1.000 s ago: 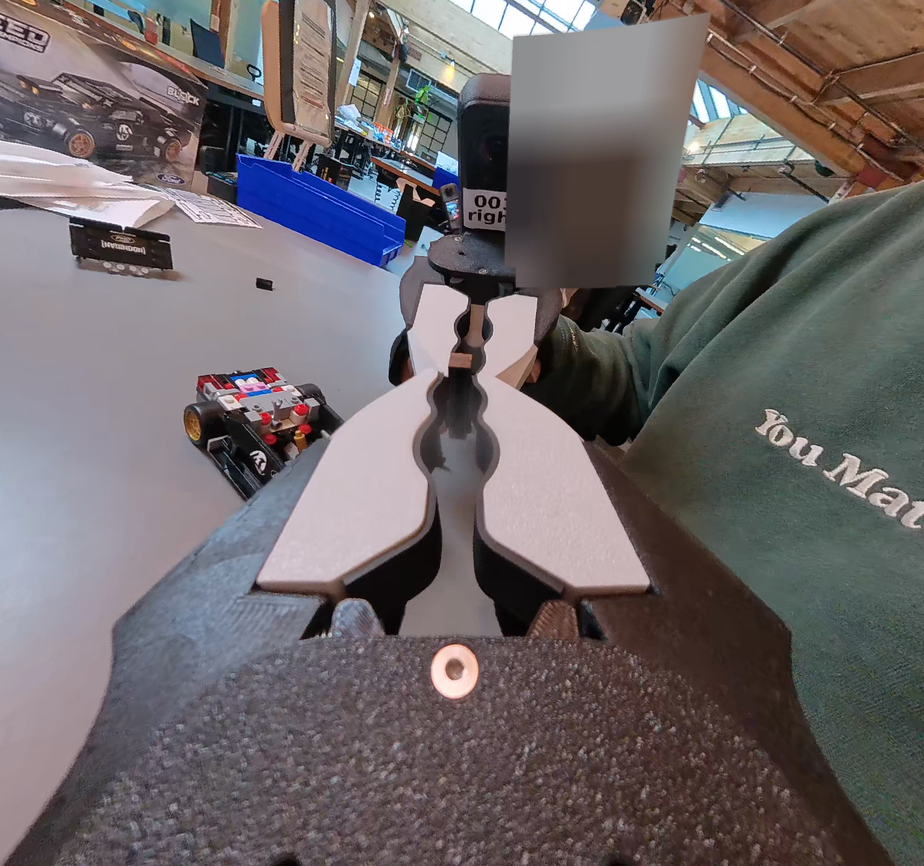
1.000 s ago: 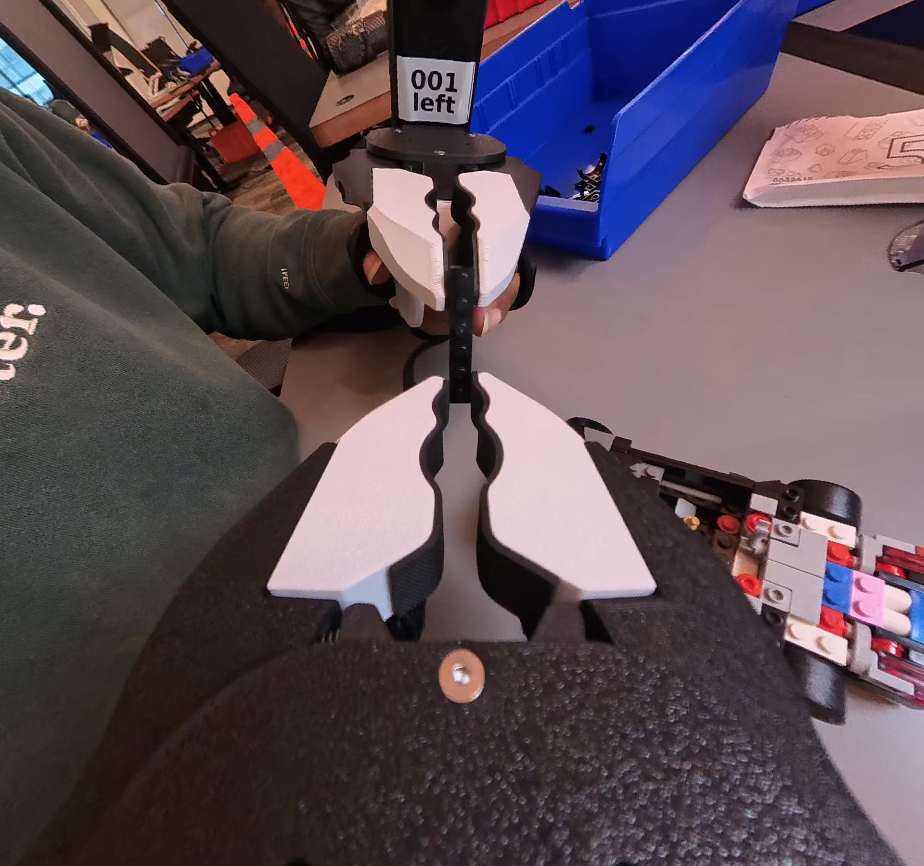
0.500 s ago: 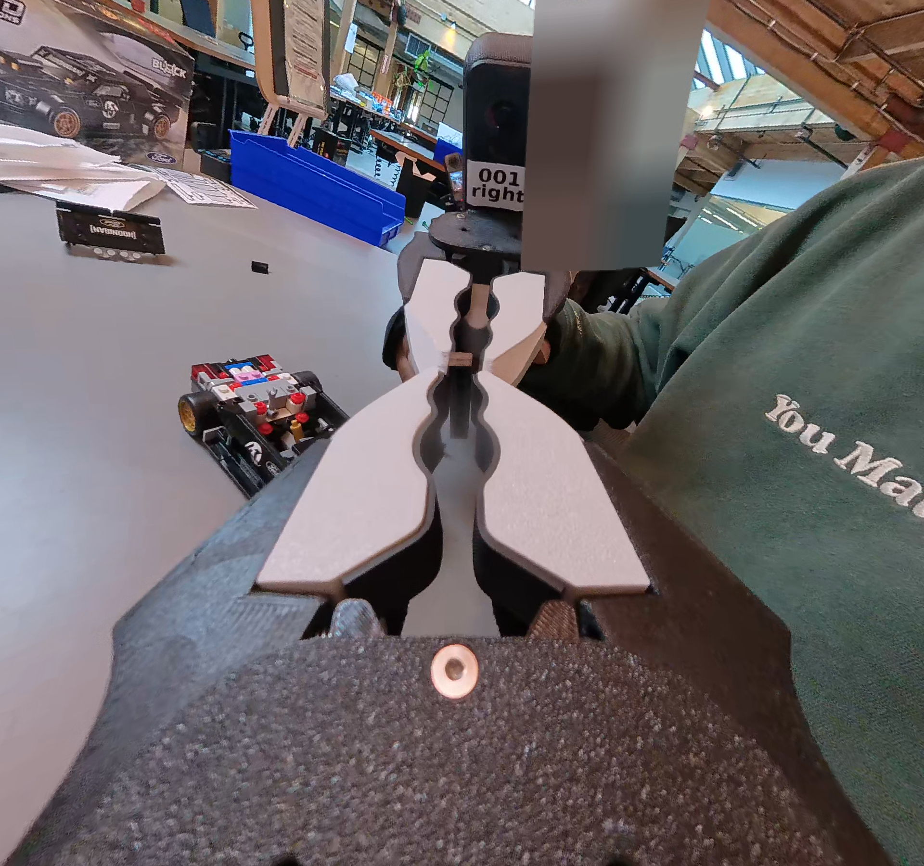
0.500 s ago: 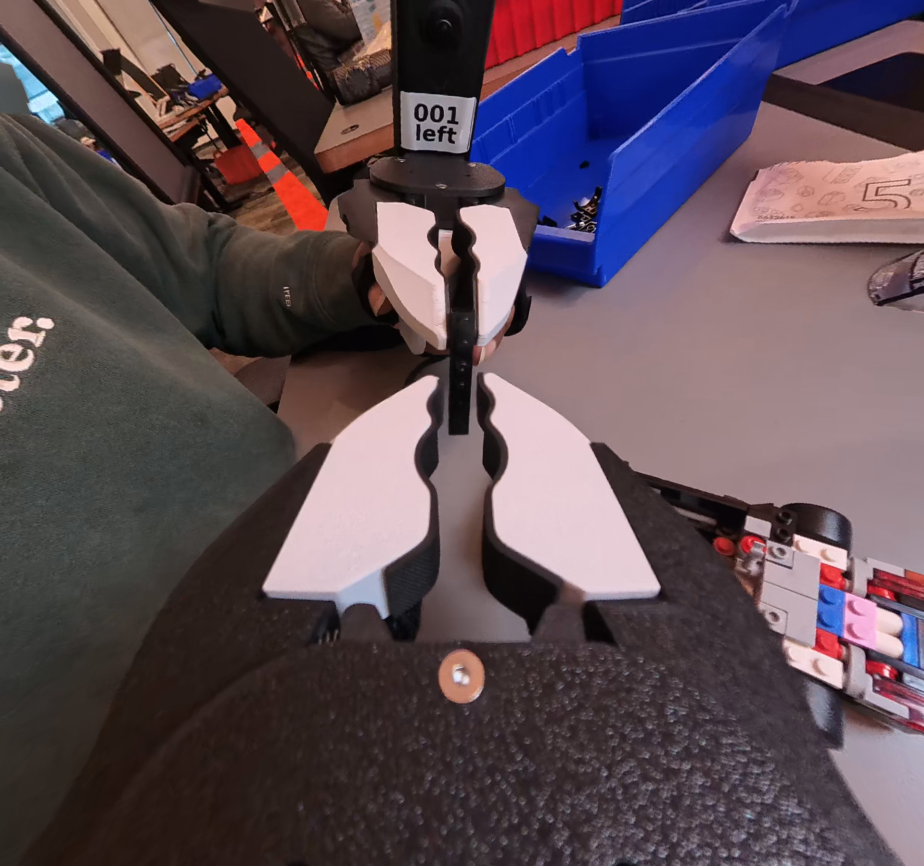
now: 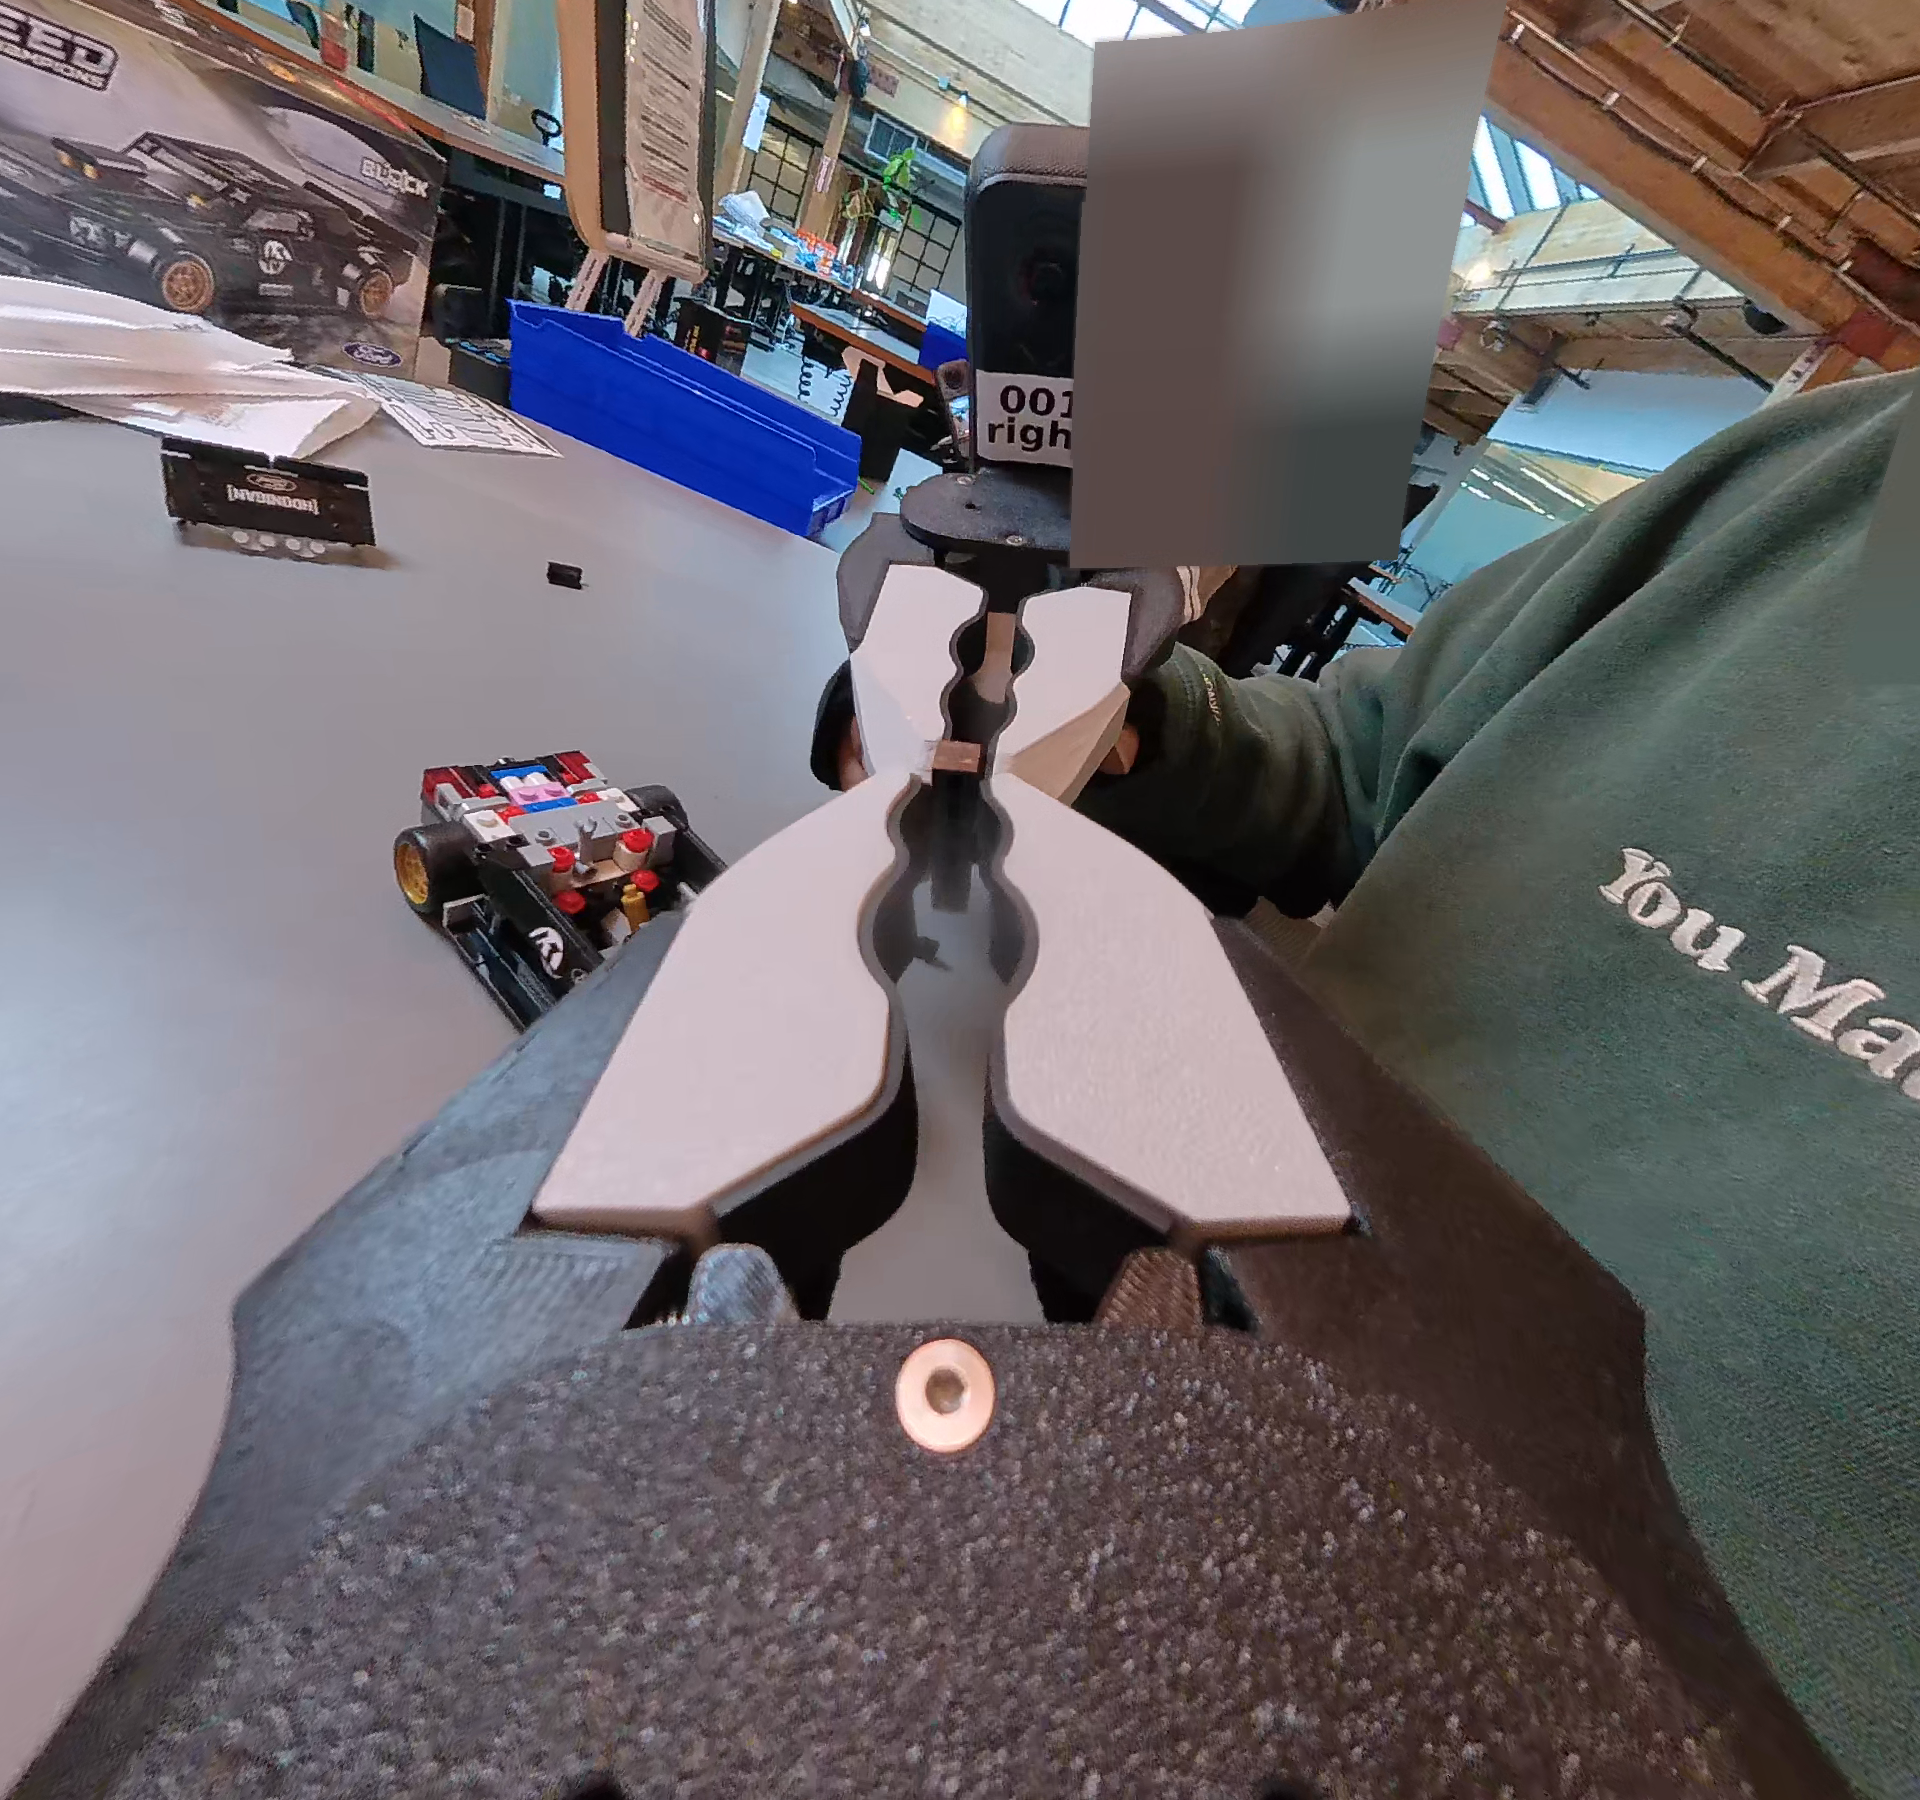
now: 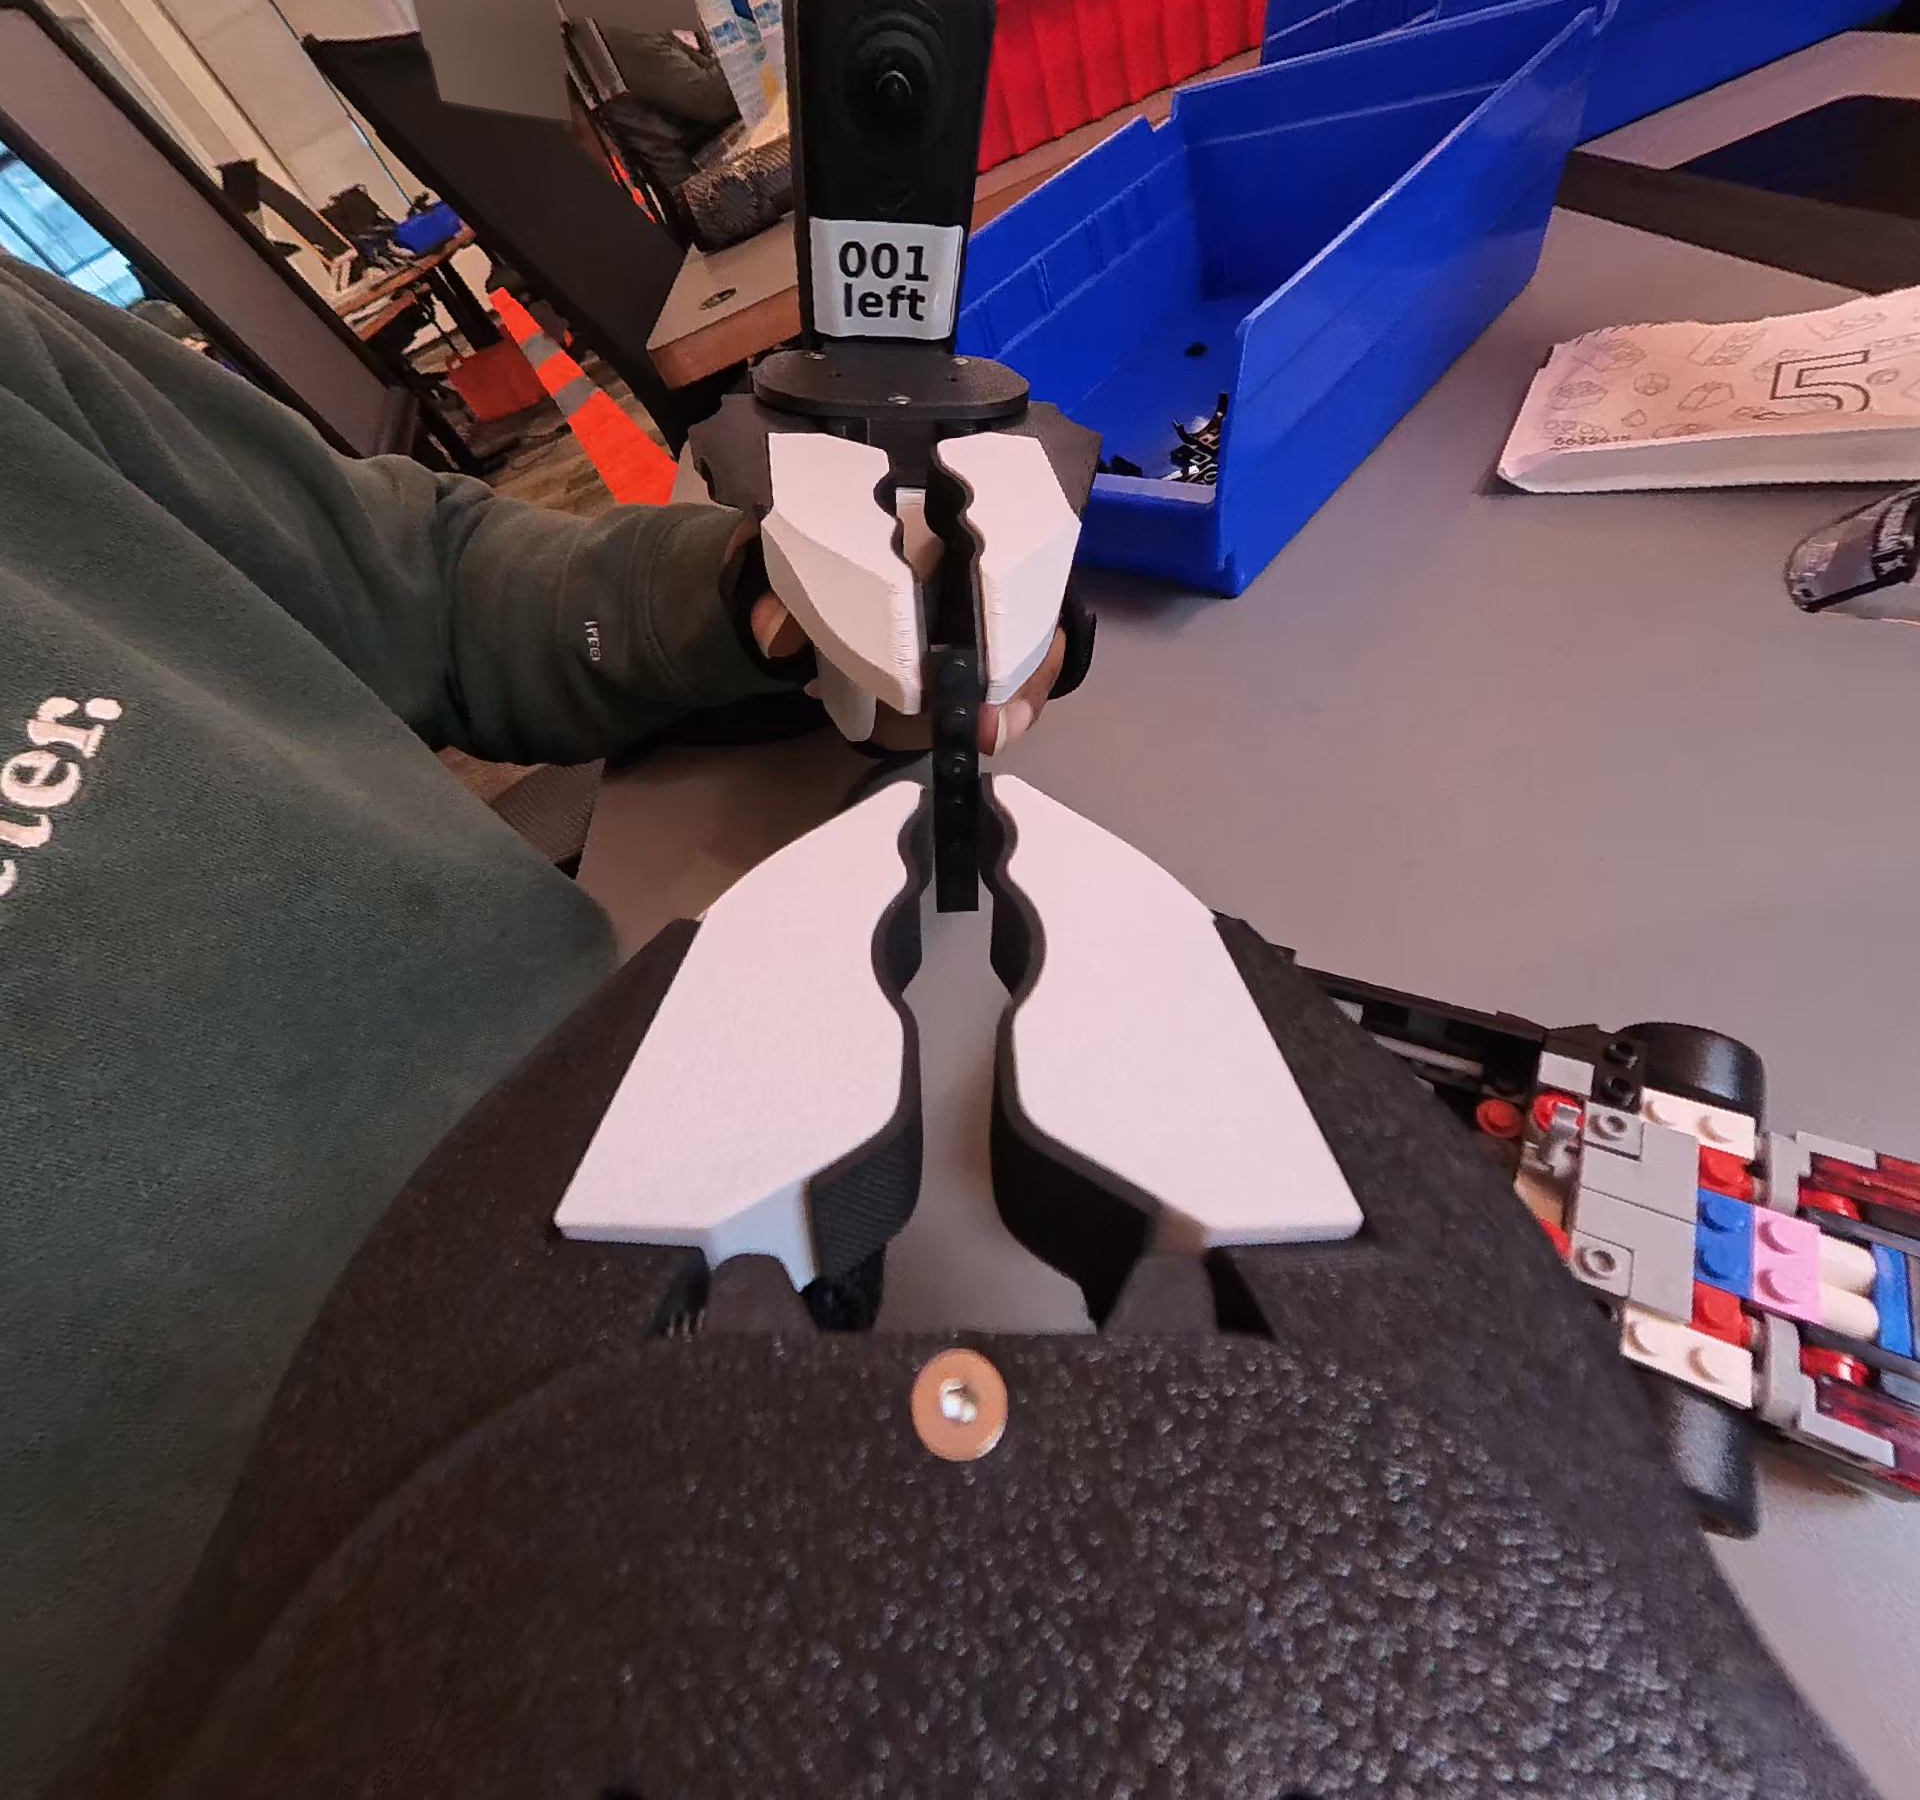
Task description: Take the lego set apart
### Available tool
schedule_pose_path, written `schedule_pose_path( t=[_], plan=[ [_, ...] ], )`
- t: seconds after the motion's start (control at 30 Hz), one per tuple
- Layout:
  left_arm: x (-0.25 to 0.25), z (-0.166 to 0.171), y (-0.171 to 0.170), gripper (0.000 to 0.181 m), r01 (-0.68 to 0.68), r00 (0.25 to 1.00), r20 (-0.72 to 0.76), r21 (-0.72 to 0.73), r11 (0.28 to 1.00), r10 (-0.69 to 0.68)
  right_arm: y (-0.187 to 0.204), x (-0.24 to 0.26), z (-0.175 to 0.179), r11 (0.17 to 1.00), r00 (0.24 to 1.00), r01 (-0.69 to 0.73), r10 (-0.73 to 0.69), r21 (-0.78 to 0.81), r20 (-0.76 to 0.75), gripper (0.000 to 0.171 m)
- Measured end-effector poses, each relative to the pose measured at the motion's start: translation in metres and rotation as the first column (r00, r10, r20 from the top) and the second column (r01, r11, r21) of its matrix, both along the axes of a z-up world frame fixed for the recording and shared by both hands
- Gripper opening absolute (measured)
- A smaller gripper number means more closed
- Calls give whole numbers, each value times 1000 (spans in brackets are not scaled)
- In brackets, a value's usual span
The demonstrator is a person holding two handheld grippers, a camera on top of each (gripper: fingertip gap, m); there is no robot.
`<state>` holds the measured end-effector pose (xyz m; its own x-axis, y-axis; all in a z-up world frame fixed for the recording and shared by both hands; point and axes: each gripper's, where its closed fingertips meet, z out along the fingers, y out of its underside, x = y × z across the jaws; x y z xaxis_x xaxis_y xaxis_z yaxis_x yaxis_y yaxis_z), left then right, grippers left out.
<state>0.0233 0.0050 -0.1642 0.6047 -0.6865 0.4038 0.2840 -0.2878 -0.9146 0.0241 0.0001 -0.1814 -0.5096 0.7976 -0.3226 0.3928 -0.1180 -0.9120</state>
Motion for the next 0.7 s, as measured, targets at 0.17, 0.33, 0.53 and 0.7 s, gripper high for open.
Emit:
schedule_pose_path(
  t=[0.17,0.33,0.53,0.7],
  plan=[
    [0,-1,0,9,-8,1000,-10,-2,1000,8,-1,-1,-4,1000,1000,-1,0,14,10,8],
    [0,-1,0,8,-18,998,-52,2,1000,18,0,0,-2,999,1000,-1,2,44,-11,8],
    [9,-8,-3,8,11,992,-128,1,1000,-10,2,1,13,1000,997,-7,7,-2,-78,15],
    [14,-9,-6,8,23,985,-174,10,1000,-21,-5,5,12,999,995,-50,50,-1,-81,10]
  ],
)
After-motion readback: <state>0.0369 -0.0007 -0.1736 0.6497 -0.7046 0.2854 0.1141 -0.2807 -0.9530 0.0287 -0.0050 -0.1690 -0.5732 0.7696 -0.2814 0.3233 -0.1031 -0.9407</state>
